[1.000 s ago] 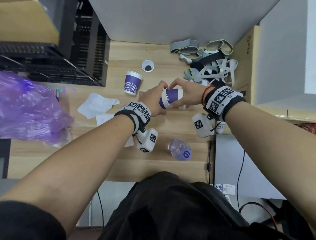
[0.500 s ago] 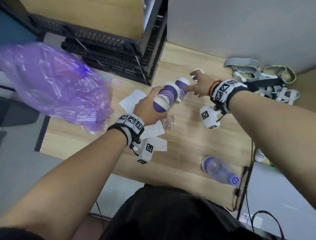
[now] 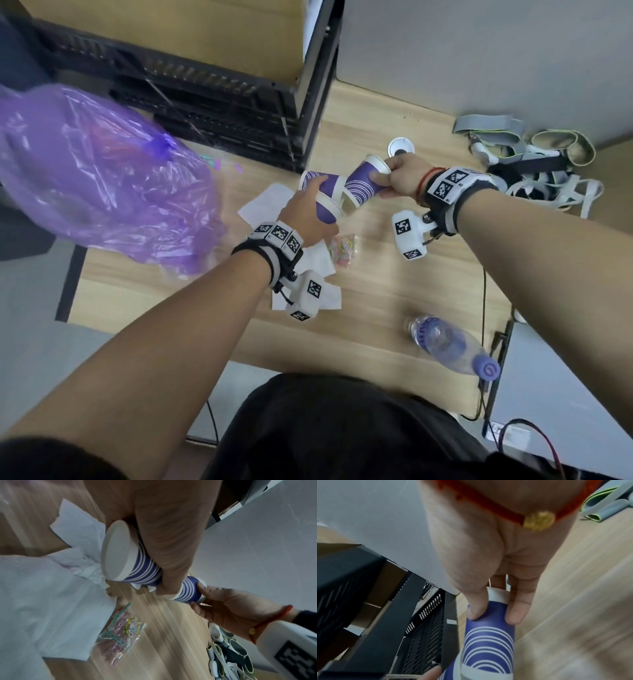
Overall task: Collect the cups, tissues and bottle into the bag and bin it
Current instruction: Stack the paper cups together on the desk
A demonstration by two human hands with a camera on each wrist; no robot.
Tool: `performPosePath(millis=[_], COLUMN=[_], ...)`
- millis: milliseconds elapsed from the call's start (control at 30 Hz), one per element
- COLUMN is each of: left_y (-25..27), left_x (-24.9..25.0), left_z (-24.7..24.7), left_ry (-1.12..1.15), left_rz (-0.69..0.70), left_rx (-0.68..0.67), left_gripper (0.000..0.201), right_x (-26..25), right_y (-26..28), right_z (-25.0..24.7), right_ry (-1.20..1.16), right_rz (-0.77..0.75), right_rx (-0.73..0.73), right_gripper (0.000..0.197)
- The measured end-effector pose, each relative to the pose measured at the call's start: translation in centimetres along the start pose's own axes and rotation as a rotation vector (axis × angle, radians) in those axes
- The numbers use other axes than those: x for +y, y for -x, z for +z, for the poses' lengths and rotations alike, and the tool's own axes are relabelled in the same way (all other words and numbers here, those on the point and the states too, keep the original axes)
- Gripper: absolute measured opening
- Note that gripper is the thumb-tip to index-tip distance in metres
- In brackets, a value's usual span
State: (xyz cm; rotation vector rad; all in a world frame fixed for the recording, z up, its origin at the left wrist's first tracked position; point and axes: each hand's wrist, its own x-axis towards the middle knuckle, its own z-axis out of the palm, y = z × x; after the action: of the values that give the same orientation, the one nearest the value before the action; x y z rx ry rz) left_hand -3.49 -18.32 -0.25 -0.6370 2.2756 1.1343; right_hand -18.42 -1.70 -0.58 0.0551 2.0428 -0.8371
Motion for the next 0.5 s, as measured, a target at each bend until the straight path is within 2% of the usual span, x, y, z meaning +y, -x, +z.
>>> performPosePath(millis=[100,200,300,367,433,500], left_y=[-0.9,-1.8,-2.6,-2.7,-3.0,-3.2], left_x=[0.3,0.0,-0.3,-0.2,0.0,0.2], left_z=[-0.2,-0.7,-0.6,-0.5,-0.3,-0.2], left_ry=[-0.057,-0.078,-0.03,0.046,0.113,0.157], left_rz=[-0.068,-0.145,-0.194,-0.203,-0.191,-0.145], left_rx=[0.068,0.184,0.13,0.072,0.072,0.054], left_gripper=[0.085,0.084,0.091,0.088,0.08,0.071], right_x=[0.1,0.3,0.2,0.0,-0.2,-0.3], right_y=[-0.1,-0.1,0.0,0.0,-0.1,-0.3], right_z=[-0.3,-0.4,0.2,0.7,1.0,1.0], right_ry=[-0.021,-0.082,-0.183,-0.255,-0.308,-0.318], right_rz=[0.007,0.039,0.047,0.044,0.061,0.072], right_rx=[0.075,0.08,0.037,0.019,0.014,0.015], right_gripper=[0.026,0.021,0.029,0.021,0.017,0.036])
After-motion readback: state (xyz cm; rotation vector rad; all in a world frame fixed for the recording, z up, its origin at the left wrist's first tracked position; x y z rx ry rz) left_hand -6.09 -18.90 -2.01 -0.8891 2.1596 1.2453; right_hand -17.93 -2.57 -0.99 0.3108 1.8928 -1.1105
